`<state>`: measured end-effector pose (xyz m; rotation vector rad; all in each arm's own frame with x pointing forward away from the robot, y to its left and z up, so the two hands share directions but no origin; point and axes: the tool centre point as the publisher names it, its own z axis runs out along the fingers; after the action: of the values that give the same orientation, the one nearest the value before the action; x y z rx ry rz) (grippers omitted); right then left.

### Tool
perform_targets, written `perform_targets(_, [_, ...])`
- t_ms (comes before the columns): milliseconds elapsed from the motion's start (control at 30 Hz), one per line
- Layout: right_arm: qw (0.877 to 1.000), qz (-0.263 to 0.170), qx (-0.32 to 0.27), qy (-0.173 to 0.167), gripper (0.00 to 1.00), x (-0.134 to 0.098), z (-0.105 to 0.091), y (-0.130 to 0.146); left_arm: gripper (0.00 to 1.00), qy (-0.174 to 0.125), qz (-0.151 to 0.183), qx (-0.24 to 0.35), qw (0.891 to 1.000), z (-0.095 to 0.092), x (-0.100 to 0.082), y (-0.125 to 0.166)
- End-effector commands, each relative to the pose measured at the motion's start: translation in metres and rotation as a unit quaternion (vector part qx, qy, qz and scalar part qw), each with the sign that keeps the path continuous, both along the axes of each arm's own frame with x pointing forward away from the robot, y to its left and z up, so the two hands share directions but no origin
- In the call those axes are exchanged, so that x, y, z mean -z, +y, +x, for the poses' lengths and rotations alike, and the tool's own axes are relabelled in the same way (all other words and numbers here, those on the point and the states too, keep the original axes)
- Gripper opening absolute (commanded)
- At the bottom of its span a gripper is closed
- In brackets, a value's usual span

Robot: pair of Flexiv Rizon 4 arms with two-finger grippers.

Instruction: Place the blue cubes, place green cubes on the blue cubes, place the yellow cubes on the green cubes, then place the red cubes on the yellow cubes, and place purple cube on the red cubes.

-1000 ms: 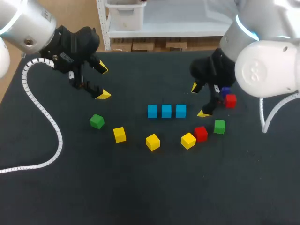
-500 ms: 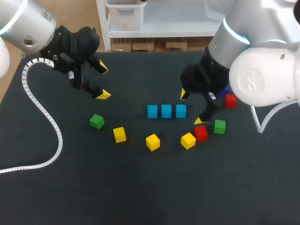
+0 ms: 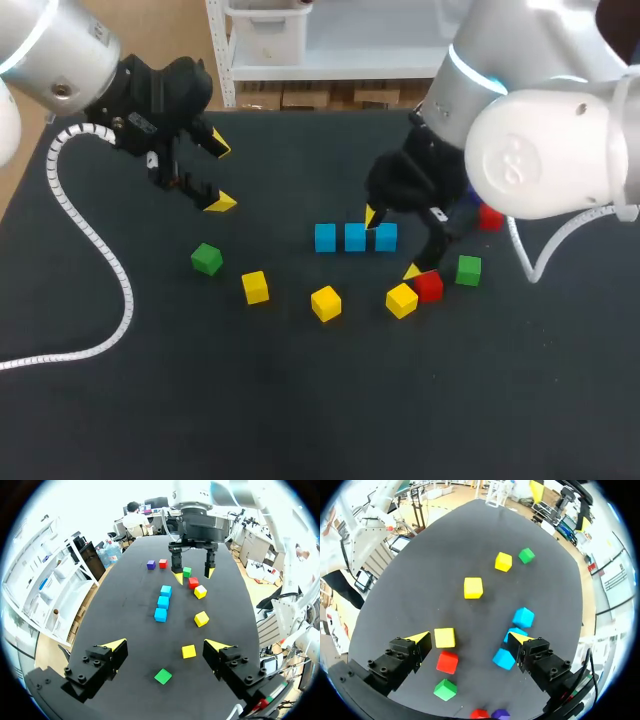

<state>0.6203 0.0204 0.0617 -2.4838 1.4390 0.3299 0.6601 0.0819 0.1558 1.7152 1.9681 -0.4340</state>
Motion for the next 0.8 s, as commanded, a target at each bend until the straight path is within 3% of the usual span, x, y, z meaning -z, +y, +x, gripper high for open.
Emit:
perform_targets(33, [1.0, -0.005, -0.015, -0.007, 1.0, 0.0, -0.009, 0.003, 1.0, 0.0, -0.001, 0.001, 1.0, 0.001, 0.0, 0.0])
perform_targets(467, [1.0, -0.009, -0.012, -0.011, 1.0, 0.003, -0.031, 0.001, 1.0, 0.0, -0.001, 0.001, 1.0, 0.001, 0.0, 0.0])
perform_targets(633, [0.999, -0.02, 0.03, -0.019, 1.0, 0.003, -0.032, -0.016, 1.0, 0.0, -0.001, 0.001, 1.0, 0.001, 0.0, 0.0])
perform_targets(800, [0.994, -0.014, 0.107, -0.032, 1.0, 0.0, -0.028, -0.041, 1.0, 0.0, -0.001, 0.001, 1.0, 0.001, 0.0, 0.0])
